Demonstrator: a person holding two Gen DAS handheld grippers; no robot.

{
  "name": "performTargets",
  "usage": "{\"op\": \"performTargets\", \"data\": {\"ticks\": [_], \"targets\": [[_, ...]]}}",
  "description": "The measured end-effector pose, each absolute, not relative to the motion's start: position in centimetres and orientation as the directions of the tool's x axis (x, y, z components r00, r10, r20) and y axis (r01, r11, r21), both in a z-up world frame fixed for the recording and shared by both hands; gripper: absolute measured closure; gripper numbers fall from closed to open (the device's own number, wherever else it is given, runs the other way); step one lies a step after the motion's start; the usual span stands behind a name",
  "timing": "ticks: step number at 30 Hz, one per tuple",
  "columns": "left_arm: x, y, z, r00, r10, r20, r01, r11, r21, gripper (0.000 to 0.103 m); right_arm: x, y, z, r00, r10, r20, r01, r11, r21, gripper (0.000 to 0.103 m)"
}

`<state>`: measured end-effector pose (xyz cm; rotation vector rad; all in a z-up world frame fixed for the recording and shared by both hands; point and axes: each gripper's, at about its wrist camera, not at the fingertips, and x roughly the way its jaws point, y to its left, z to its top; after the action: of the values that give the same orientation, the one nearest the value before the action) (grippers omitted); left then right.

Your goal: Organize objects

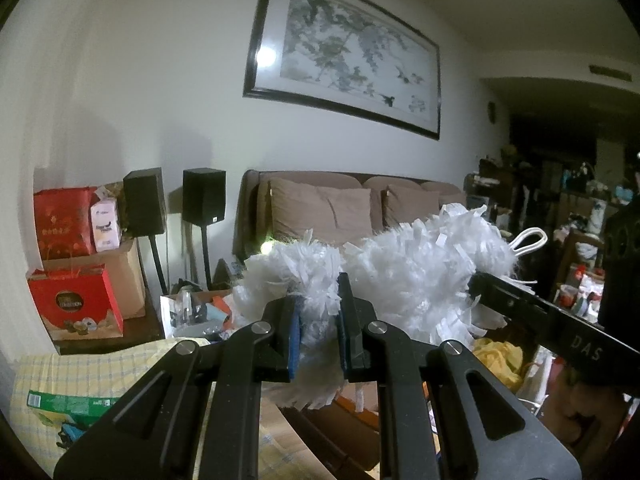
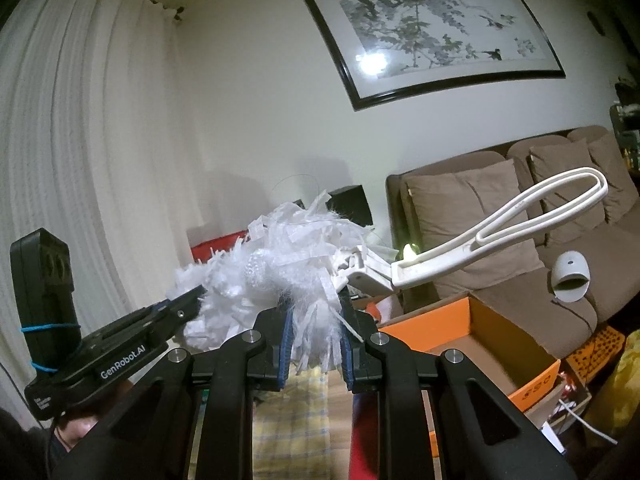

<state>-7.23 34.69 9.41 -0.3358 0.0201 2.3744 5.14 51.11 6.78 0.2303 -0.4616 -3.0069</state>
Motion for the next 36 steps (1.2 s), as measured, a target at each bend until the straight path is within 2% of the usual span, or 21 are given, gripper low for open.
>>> {"op": "performTargets", "data": {"ticks": [17,36], "targets": [[-6.4,37.6,9.8,-0.674,0.698,-0.241,-0.707,-0.705,-0.064,0.090,6.5,53.2,6.7,-0.992,-0.035,-0.122,-0.005,-0.949,0.315,0.084],[-6.3,38.0,9.9,-0.670,0.700,-0.248,-0.710,-0.702,-0.064,0.091,6.1,53.5,6.5,-0.991,-0.030,-0.129,-0.013,-0.947,0.322,0.084]]}}
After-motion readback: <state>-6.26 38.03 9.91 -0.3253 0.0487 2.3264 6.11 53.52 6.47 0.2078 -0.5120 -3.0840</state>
